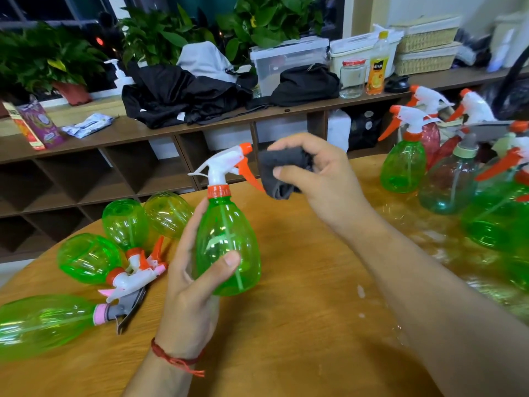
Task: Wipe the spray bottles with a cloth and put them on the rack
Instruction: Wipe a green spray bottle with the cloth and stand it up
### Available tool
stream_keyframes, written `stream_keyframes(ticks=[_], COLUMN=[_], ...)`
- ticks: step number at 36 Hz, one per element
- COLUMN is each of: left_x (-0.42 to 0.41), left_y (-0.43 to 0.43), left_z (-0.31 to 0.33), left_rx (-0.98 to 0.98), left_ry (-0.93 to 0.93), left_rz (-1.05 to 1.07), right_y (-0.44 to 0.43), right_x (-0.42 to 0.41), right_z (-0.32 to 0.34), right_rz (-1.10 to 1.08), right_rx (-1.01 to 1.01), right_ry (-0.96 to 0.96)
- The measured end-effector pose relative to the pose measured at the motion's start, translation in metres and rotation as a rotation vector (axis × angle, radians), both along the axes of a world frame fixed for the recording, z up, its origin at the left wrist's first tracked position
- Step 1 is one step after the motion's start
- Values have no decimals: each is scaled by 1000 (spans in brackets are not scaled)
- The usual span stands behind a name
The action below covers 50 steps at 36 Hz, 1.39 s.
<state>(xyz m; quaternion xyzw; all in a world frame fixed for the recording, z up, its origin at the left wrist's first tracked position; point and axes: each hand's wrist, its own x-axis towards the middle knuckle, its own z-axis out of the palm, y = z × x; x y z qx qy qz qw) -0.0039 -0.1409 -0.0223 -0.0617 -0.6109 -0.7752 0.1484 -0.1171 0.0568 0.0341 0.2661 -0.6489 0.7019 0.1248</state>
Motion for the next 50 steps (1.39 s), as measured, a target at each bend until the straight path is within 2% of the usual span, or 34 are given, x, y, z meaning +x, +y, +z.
stream_keyframes(ticks=[2, 8, 12, 14, 18, 22, 25, 28, 30, 32, 34, 38, 42, 44, 46, 48, 50], left_x=[2, -1, 2, 5, 8, 9, 9, 7, 5, 3, 3, 1, -1, -2, -1, 0, 2], left_y=[3, -6, 0, 7, 14, 19, 21, 20, 15, 10, 10, 9, 3, 2, 3, 7, 9], left_z=[-1, -1, 1, 1, 3, 5, 6, 5, 1, -4, -7, -13, -12, -8, -6, -7, -7], left_rx=[-31, -38, -219, -298, -352, -412, -438, -480, -506, -513, -563, -560, -551, -532, -492, -476, -416], left_ry=[0, 7, 51, 46, 24, 16, 19, 43, 53, 51, 57, 50, 65, 75, 79, 73, 66], left_rz=[-17, 42, 61, 36, 53, 95, 120, 143, 143, 124, 114, 136, 158, 165, 157, 133, 125], right_y=[-6, 2, 3, 0, -10, -13, -13, -17, -18, -16, -15, -27, -22, -15, -12, -13, -14], right_x=[1, 3, 0, -1, 1, 4, 7, 11, 13, 12, 11, 17, 20, 18, 16, 14, 12], right_z=[-2, 0, 4, 4, -6, -13, -17, -17, -13, -9, -9, -18, -8, -2, -2, -7, -12], right_rz=[-4, 70, -160, -238, -377, -442, -422, -276, -229, -302, -367, -217, -89, -141, -294, -373, -358], right_rx=[-15, 180, 24, 14, 227, 380, 496, 594, 520, 363, 319, 524, 508, 469, 472, 526, 620], right_ry=[17, -17, 34, 117, 420, 520, 596, 665, 630, 546, 500, 543, 426, 419, 511, 594, 653])
